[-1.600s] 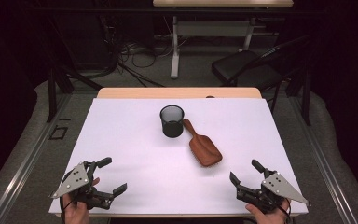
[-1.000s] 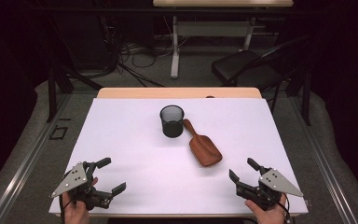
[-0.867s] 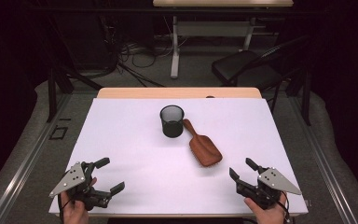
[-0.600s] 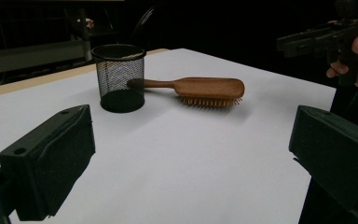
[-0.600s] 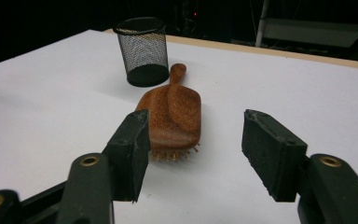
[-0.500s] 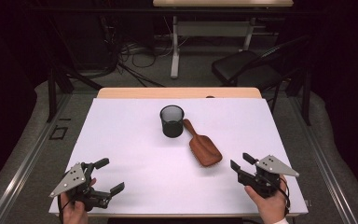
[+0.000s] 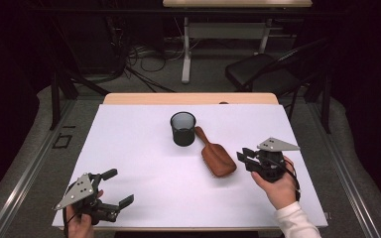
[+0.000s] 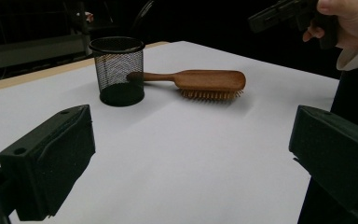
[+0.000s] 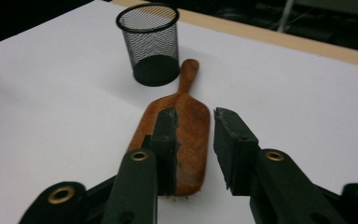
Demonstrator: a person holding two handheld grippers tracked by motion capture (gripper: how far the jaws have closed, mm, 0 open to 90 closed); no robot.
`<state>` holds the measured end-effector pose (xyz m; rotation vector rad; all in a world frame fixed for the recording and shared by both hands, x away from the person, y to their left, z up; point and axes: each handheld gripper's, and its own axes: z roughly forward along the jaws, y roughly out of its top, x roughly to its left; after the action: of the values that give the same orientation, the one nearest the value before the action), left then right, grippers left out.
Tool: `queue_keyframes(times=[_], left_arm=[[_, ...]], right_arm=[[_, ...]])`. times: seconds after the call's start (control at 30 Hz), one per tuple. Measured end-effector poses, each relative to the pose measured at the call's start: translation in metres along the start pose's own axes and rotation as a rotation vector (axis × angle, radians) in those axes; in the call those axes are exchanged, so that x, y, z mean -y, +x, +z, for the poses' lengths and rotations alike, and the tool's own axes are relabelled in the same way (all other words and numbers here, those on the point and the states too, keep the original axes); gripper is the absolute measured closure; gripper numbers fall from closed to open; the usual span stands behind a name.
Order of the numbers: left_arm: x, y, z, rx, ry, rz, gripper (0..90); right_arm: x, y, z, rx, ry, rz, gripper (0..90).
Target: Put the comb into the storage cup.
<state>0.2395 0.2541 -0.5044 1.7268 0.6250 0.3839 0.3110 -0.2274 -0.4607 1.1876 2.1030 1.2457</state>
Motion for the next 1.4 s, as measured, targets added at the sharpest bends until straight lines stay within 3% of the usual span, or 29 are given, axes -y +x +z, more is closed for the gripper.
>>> queue_keyframes(times=[0.27,0.53,0.67,1.03,1.4], left_arm=[[0.000,0.001,0.000,0.000,0.003,0.004,0.4],[0.000,0.001,-0.001,-0.003,0.000,0.002,0.4],[0.001,0.001,-0.001,-0.002,0.001,0.003,0.4],[0.001,0.003,-0.002,0.000,0.000,-0.001,0.4],[0.001,0.004,-0.003,-0.002,-0.003,-0.001,0.4]], right_arm=[[-0.017,0.001,0.034,-0.012,0.096,-0.002,77.6],[-0.039,-0.003,0.063,-0.036,0.150,0.014,83.6],[-0.047,-0.001,0.077,-0.024,0.183,0.006,89.6],[-0.059,0.007,0.124,-0.014,0.243,-0.002,90.0],[-0.064,0.018,0.164,-0.002,0.300,0.036,90.0]])
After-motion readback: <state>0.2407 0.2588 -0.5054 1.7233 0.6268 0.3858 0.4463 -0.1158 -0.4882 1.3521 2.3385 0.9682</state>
